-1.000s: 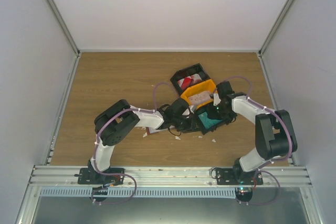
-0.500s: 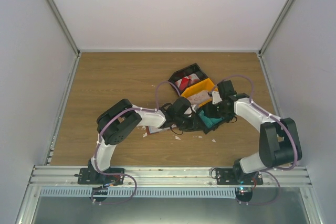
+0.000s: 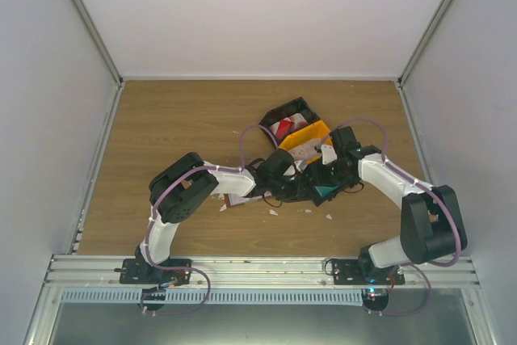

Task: Put the credit cards into the card holder
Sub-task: Pick up the credit card from the storage box.

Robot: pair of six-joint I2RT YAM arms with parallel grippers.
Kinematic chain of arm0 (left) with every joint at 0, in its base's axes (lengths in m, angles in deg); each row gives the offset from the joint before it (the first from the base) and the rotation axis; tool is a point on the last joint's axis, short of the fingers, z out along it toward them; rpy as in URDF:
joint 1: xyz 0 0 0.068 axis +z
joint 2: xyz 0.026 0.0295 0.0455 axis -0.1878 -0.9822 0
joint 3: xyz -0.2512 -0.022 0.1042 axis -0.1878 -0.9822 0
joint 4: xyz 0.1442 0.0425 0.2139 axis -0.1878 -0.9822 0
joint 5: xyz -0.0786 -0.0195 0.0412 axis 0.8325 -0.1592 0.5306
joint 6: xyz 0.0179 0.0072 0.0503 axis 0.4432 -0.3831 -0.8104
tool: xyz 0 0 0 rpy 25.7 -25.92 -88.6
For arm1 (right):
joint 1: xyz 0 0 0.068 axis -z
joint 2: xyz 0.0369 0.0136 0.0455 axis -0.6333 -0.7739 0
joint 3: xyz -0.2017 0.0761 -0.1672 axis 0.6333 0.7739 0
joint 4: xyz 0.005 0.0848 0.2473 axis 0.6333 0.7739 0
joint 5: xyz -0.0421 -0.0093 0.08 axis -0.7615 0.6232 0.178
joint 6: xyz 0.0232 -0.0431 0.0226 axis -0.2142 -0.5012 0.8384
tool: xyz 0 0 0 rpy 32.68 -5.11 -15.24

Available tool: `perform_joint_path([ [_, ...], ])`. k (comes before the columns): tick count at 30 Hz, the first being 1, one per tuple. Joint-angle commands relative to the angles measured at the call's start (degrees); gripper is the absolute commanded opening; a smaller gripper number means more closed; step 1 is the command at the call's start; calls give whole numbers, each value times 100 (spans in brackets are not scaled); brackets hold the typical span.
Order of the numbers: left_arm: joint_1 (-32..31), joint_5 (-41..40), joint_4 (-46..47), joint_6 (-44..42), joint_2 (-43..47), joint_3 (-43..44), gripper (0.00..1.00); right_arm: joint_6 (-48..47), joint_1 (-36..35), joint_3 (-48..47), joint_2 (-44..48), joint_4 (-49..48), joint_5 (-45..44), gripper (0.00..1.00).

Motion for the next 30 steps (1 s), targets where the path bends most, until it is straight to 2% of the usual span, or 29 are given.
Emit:
perform_joint_path([
  [1,-35,-335,40,-108,69,-44,24,27,-71,139,2,77,124,24],
  [5,-29,-508,48,-124,319,-208,25,91,-93,182,-40,-33,287,20],
  [9,-26,-704,-1,-126,524,-350,25,99,-104,188,-81,-85,324,19],
  [18,-27,-1170,-143,-175,924,-577,26,-84,-235,147,-320,-132,-61,35],
  [30,-7,-1287,-227,-201,989,-591,26,-143,-514,-134,-310,42,96,35],
])
